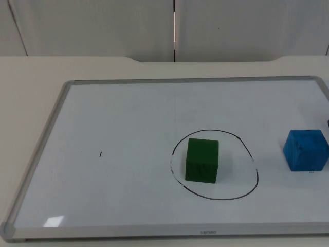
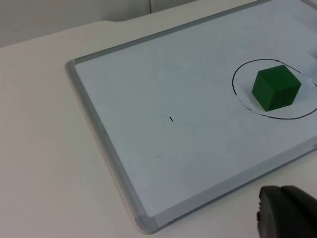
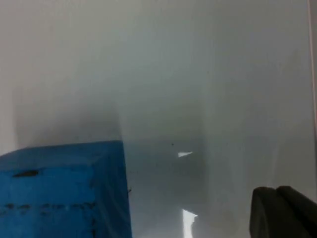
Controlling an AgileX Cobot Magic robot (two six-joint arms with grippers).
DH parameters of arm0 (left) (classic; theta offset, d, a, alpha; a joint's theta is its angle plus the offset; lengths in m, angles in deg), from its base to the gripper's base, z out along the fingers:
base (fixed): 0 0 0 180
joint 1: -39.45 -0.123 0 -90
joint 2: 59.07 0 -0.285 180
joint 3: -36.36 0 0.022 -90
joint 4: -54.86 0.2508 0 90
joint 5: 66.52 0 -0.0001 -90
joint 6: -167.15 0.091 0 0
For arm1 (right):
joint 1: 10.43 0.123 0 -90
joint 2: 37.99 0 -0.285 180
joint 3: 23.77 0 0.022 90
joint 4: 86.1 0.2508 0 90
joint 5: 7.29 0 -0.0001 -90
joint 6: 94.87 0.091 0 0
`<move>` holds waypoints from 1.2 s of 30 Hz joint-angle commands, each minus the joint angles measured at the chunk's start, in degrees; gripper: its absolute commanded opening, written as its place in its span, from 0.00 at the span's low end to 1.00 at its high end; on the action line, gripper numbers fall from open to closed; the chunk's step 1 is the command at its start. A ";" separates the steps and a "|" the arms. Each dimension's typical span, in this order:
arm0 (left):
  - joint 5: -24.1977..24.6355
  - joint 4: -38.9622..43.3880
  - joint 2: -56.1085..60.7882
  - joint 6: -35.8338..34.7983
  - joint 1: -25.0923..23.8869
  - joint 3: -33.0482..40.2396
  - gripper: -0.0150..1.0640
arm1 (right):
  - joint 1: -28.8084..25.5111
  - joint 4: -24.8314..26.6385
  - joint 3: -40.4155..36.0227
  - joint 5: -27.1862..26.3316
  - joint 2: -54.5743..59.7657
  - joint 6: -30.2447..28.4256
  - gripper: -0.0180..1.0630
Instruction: Push the two cubes into the marked area.
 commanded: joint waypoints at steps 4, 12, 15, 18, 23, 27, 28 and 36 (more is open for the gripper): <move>0.22 0.20 0.28 -0.42 -0.09 0.33 0.01 | 0.09 0.08 0.15 -0.85 1.05 0.20 0.02; 0.22 0.20 0.28 -0.42 -0.09 0.33 0.01 | 5.35 -0.05 0.15 -6.57 1.05 0.01 0.02; 0.22 0.20 0.28 -0.42 -0.09 0.33 0.01 | 6.60 -0.05 0.15 -6.79 1.05 0.01 0.02; 0.22 0.20 0.28 -0.42 -0.09 0.33 0.01 | 7.24 0.07 0.15 -7.06 1.05 0.26 0.02; 0.22 0.20 0.28 -0.42 -0.09 0.33 0.01 | 7.22 0.53 0.15 -6.84 1.05 0.98 0.02; 0.22 0.20 0.28 -0.42 -0.09 0.33 0.01 | 7.97 1.59 0.15 -7.21 1.05 1.01 0.02; 0.22 0.20 0.28 -0.42 -0.09 0.33 0.01 | 8.56 1.59 0.15 -7.45 1.05 1.01 0.02; 0.22 0.20 0.28 -0.42 -0.09 0.33 0.01 | 11.99 1.59 0.15 -8.62 1.05 1.01 0.02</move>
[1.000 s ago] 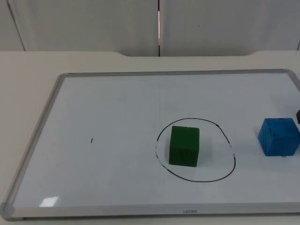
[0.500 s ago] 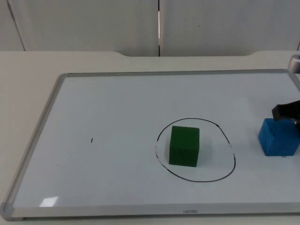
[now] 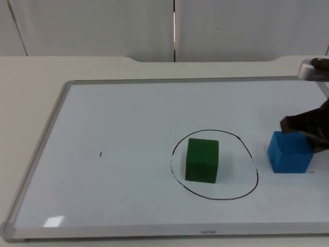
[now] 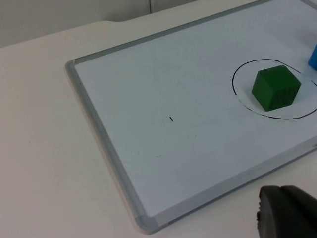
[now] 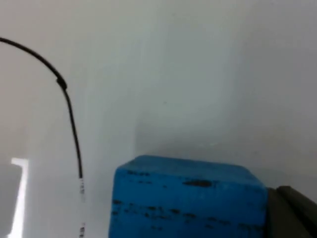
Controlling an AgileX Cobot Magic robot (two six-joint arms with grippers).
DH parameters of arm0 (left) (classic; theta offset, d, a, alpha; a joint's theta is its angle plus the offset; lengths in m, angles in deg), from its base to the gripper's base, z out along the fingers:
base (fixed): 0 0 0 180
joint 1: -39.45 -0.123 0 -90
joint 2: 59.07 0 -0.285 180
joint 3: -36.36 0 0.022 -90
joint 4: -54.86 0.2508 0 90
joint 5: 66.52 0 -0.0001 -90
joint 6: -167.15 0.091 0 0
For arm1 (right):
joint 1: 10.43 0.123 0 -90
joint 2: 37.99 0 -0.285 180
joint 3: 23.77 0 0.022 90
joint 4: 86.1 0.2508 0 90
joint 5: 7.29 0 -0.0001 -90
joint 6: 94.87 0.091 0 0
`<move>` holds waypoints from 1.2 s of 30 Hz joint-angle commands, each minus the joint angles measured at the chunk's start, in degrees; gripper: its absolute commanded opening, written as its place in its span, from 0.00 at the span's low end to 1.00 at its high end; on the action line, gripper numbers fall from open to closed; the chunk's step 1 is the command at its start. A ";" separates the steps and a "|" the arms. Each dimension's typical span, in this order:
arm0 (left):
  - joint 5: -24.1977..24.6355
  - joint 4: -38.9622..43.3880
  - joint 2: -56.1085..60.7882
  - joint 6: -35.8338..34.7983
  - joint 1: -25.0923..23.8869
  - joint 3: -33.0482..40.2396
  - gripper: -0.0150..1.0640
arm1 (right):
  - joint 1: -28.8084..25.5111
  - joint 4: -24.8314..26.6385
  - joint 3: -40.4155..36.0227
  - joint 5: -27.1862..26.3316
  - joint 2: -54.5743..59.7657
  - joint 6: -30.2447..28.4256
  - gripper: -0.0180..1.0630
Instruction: Push the two cubes into the marked area.
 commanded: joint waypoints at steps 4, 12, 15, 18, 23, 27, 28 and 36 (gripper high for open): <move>0.22 0.20 0.28 -0.42 -0.09 0.33 0.01 | 0.97 0.23 0.15 -1.15 0.08 0.45 0.02; 0.22 0.20 0.28 -0.42 -0.09 0.33 0.01 | 0.97 1.77 0.15 -1.18 0.08 0.61 0.02; 0.22 0.20 0.28 -0.42 -0.09 0.33 0.01 | 1.11 2.20 0.15 -1.18 0.08 0.61 0.02; 0.22 0.20 0.28 -0.42 -0.09 0.33 0.01 | 2.01 2.20 0.15 -1.18 0.08 0.61 0.02; 0.22 0.20 0.28 -0.42 -0.09 0.33 0.01 | 2.85 3.47 0.15 -1.18 0.08 0.61 0.02; 0.22 0.20 0.28 -0.42 -0.09 0.33 0.01 | 2.84 3.47 0.15 -0.95 0.08 0.61 0.02; 0.22 0.20 0.28 -0.42 -0.09 0.33 0.01 | 2.84 3.47 0.15 -0.80 0.08 0.61 0.02; 0.22 0.20 0.28 -0.42 -0.09 0.33 0.01 | 2.84 3.47 0.15 -0.83 0.08 0.87 0.02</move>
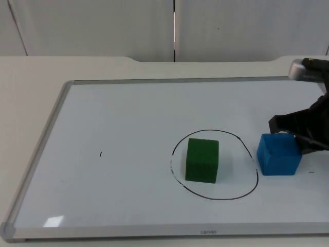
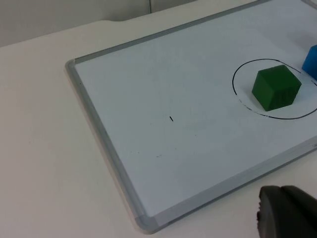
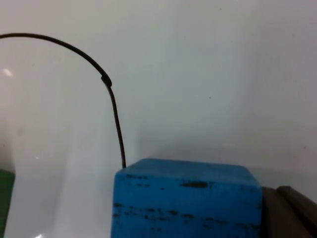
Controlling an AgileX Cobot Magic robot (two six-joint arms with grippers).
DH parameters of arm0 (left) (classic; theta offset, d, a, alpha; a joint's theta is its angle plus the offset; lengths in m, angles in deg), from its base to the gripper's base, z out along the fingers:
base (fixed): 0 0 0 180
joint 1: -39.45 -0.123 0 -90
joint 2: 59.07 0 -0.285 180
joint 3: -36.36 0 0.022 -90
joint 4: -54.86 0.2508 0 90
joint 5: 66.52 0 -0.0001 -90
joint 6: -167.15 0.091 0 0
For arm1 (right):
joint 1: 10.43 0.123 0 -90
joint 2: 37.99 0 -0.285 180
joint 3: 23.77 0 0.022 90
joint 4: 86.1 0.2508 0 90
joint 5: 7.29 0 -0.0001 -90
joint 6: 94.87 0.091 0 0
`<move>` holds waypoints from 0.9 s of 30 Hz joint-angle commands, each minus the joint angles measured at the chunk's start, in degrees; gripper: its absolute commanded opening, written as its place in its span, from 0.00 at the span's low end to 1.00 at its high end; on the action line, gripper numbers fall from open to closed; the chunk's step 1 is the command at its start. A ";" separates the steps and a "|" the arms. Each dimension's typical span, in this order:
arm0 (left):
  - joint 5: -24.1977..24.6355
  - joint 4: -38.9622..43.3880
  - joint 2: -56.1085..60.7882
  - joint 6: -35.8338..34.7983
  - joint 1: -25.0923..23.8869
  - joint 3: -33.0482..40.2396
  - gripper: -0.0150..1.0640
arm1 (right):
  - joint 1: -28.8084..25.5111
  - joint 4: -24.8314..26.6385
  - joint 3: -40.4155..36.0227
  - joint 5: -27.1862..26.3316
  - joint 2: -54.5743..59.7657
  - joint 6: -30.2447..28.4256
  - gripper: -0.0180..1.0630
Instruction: Push the two cubes into the marked area.
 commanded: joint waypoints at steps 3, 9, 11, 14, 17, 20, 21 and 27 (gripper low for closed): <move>0.22 0.20 0.28 -0.38 -0.09 0.33 0.01 | 0.48 0.31 0.15 -0.26 0.08 0.30 0.02; 0.22 0.20 0.28 -0.38 -0.09 0.33 0.01 | 0.48 0.42 0.15 -0.26 0.08 1.25 0.02; 0.22 0.20 0.28 -0.38 -0.09 0.33 0.01 | 0.48 0.42 0.15 -0.02 0.08 1.22 0.02; 0.22 0.20 0.28 -0.38 -0.09 0.33 0.01 | 0.48 0.42 0.15 -0.02 0.08 1.22 0.02; 0.22 0.20 0.28 -0.38 -0.09 0.33 0.01 | 0.48 0.42 0.15 0.40 0.08 1.37 0.02; 0.22 0.20 0.28 -0.38 -0.09 0.33 0.01 | 1.14 0.42 0.15 1.16 0.08 1.37 0.02; 0.22 0.20 0.28 -0.38 -0.09 0.33 0.01 | 1.77 0.42 0.15 1.27 0.08 1.37 0.02; 0.22 0.20 0.28 -0.38 -0.09 0.33 0.01 | 2.25 0.42 0.15 0.86 0.08 1.37 0.02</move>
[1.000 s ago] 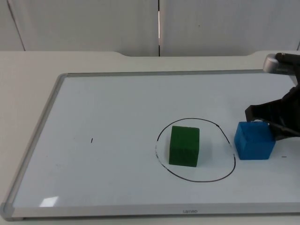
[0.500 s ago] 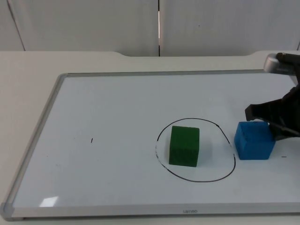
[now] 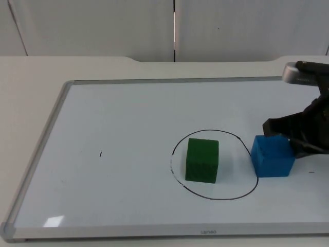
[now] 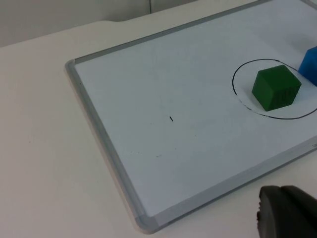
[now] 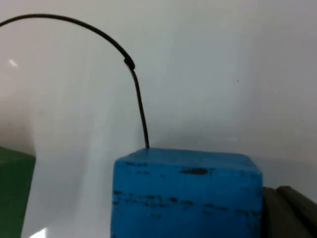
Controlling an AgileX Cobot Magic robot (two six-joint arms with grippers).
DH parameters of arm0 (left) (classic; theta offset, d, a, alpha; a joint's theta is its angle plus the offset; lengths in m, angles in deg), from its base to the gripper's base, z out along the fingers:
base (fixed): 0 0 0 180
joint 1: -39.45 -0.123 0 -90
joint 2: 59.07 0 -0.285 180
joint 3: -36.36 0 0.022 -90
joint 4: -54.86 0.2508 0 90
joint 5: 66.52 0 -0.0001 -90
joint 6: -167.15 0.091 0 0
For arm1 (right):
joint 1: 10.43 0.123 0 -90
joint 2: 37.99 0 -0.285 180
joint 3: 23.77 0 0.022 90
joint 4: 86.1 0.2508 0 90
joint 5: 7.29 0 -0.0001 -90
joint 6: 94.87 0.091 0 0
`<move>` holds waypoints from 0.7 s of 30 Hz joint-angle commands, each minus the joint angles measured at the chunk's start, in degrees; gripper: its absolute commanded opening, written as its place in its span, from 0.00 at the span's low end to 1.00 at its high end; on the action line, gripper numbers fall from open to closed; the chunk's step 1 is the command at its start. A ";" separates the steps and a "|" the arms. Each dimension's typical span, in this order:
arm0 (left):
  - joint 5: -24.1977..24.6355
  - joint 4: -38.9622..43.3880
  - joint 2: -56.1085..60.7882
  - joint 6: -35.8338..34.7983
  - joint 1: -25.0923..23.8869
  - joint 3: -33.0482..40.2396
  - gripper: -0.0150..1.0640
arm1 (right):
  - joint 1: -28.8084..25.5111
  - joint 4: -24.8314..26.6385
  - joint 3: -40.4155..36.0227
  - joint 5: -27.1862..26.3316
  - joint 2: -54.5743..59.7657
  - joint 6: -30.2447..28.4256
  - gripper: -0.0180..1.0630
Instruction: Push the two cubes into the marked area.
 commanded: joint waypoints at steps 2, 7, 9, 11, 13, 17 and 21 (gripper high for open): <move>0.22 0.20 0.28 -0.38 -0.09 0.33 0.01 | 0.35 0.22 0.15 0.14 0.08 0.37 0.02; 0.22 0.20 0.28 -0.38 -0.09 0.33 0.01 | 0.35 0.22 0.15 0.26 0.08 0.60 0.02; 0.22 0.20 0.28 -0.38 -0.09 0.33 0.01 | 0.35 0.22 0.15 0.03 0.08 0.60 0.02; 0.22 0.20 0.28 -0.38 -0.09 0.33 0.01 | 0.35 0.22 0.15 0.03 0.08 0.85 0.02; 0.22 0.20 0.28 -0.38 -0.09 0.33 0.01 | 0.97 0.22 0.15 0.14 0.08 1.77 0.02; 0.22 0.20 0.28 -0.38 -0.09 0.33 0.01 | 1.88 0.11 0.15 -0.74 0.08 1.77 0.02; 0.22 0.20 0.28 -0.38 -0.09 0.33 0.01 | 2.48 0.11 0.15 -1.42 0.08 3.26 0.02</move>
